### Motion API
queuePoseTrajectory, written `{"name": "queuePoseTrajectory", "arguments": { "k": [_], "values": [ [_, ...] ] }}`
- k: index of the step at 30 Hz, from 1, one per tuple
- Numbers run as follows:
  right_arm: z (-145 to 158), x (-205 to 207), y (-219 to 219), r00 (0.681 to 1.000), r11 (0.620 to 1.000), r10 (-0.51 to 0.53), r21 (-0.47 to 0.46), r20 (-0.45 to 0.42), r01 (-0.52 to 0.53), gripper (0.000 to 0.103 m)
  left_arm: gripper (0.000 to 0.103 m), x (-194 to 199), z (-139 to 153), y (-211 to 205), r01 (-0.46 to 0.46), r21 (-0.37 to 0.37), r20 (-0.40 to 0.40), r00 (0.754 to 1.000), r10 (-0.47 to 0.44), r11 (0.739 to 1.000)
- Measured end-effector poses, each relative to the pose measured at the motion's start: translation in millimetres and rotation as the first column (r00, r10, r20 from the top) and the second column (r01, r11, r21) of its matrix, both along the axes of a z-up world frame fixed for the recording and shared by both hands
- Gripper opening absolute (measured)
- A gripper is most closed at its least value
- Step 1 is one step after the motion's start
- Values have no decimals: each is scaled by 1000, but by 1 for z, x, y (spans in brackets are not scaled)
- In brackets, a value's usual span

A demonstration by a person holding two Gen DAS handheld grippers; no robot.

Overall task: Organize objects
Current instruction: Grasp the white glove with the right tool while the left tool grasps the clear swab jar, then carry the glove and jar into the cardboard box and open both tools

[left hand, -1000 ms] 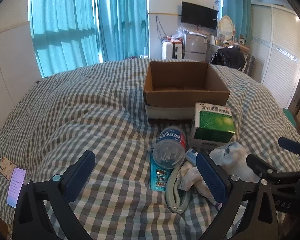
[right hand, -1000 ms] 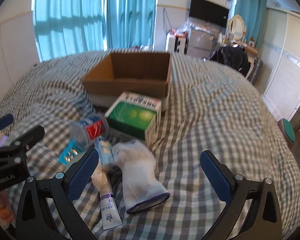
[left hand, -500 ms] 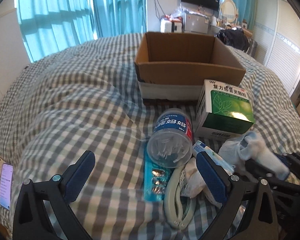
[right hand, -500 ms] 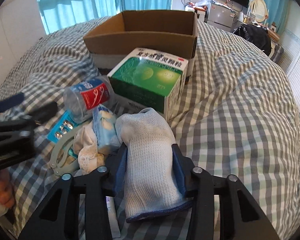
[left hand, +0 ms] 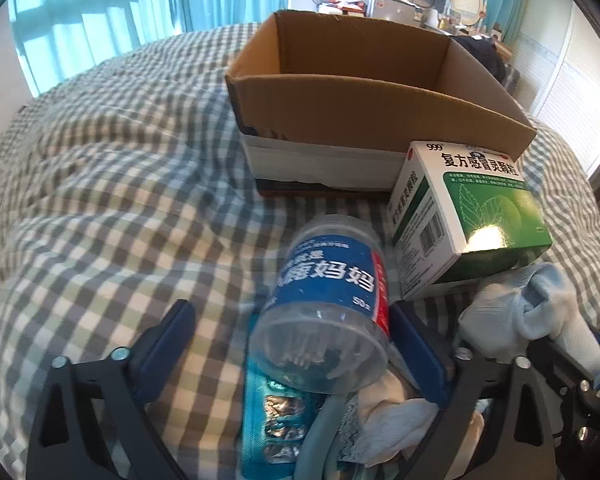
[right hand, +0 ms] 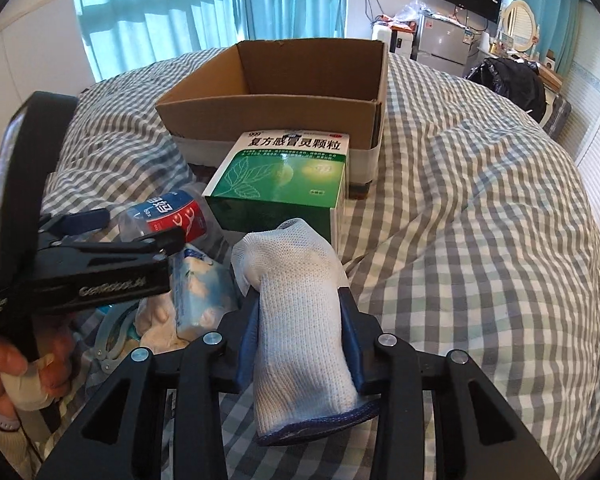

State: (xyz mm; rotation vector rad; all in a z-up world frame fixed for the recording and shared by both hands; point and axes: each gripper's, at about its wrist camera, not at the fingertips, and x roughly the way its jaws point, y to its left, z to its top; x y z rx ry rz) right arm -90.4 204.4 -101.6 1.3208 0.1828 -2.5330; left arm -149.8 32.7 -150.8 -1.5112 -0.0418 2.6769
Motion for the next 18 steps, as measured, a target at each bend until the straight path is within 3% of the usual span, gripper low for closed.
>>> {"name": "queuePoseTrajectory", "arguments": {
  "k": [2,4,18],
  "values": [
    [-2,-1,1,1000,1000,0,-10,7,0,36,75,1,1,3,24,21,-3,1000,-24,999],
    [-3,0,3,1000,1000,2,-14,10,-1,36,69,3,2,8,47,11,-9,999,-47,999],
    [7,10,-1,1000,1000,-2,14,-24,3,36,68,36,26,13,58,-77,-71,995,-64,995]
  ]
}}
